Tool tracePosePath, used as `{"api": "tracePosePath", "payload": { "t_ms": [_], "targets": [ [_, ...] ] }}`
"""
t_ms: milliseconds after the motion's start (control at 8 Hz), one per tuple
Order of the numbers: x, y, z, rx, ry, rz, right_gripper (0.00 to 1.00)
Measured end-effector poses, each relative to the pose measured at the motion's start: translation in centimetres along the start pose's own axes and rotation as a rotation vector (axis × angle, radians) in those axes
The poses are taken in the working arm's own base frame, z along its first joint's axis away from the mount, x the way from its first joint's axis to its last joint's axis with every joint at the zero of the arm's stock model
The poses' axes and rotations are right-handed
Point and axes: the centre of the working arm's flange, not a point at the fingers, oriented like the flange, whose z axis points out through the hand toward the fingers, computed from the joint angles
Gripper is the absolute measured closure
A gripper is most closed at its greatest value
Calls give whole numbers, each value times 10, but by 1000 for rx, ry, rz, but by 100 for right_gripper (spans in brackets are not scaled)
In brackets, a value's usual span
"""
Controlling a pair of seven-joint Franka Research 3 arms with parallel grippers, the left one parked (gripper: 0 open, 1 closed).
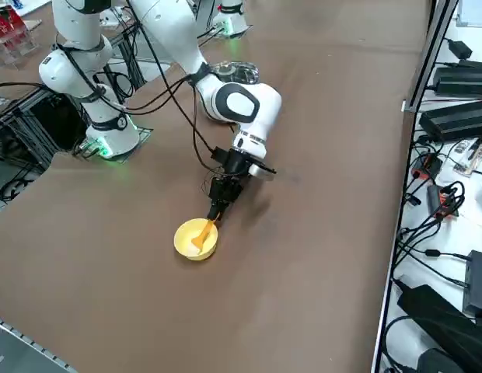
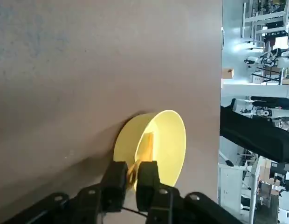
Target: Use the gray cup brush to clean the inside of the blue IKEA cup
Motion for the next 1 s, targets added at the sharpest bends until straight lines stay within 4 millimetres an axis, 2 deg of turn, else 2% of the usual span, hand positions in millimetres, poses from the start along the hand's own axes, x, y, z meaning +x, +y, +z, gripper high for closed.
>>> {"api": "tracePosePath", "payload": {
  "t_ms": [500,1000],
  "targets": [
    [3,3,-2,-10,2,3,96],
    [15,18,-13,-57,-14,26,96]
  ]
}}
